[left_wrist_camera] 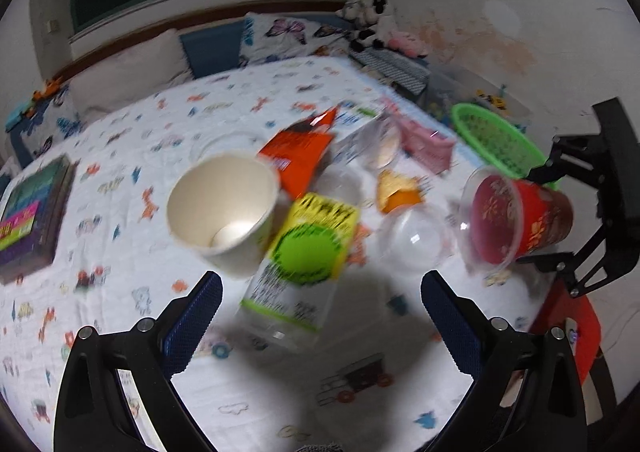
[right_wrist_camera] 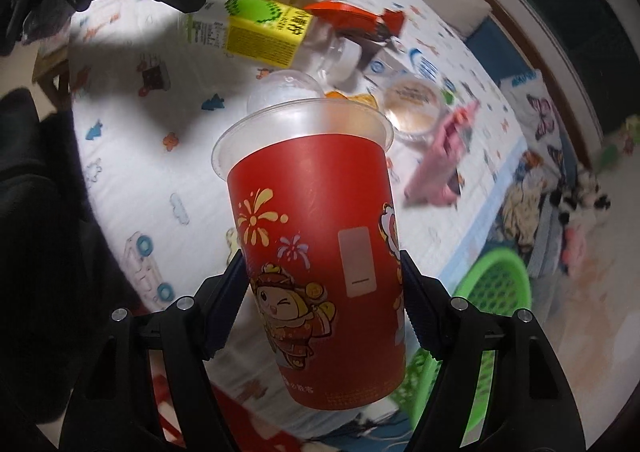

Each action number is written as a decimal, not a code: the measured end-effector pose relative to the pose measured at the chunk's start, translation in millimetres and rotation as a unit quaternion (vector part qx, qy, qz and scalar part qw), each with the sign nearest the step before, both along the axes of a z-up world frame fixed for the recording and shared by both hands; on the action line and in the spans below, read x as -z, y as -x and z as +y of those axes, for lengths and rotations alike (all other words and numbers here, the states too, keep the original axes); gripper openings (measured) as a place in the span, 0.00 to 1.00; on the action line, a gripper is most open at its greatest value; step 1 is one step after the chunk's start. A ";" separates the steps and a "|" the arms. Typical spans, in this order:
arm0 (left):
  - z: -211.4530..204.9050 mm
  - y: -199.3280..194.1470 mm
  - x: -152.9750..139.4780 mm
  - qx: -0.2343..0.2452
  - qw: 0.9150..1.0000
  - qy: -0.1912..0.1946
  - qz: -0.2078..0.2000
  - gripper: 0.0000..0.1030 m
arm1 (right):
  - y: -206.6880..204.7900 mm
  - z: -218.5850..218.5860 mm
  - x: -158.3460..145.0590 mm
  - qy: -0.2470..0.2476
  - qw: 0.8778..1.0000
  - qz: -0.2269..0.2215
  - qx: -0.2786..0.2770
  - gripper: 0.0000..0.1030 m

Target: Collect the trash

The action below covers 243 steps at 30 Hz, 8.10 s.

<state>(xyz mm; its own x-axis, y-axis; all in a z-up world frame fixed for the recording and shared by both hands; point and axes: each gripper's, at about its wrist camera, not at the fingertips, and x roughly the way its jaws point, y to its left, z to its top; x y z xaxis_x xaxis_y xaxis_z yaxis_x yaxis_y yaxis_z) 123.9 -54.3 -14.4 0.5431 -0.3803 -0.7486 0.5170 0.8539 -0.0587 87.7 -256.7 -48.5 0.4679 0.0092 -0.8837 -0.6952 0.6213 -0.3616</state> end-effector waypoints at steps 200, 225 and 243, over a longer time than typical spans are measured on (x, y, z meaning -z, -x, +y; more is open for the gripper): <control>1.1 -24.9 43.5 0.002 0.994 0.049 0.096 0.82 | -36.9 10.5 25.1 -0.282 0.934 -0.024 0.216 0.71; -52.5 -53.6 55.9 -0.069 0.995 -0.059 0.039 0.56 | 11.4 -83.3 -18.6 -0.352 0.890 -0.037 0.286 0.62; -31.6 -14.5 0.7 -0.032 0.997 0.018 0.065 0.51 | -41.5 -262.8 8.9 -0.307 0.822 -0.036 0.478 0.62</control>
<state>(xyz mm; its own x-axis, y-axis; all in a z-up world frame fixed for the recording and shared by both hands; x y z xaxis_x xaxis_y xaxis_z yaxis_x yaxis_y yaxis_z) 138.4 -85.9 -15.2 0.4673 -0.3754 -0.8004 0.4472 0.8814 -0.1523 129.2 -519.5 -57.4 0.5709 0.0406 -0.8200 0.2263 0.9523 0.2047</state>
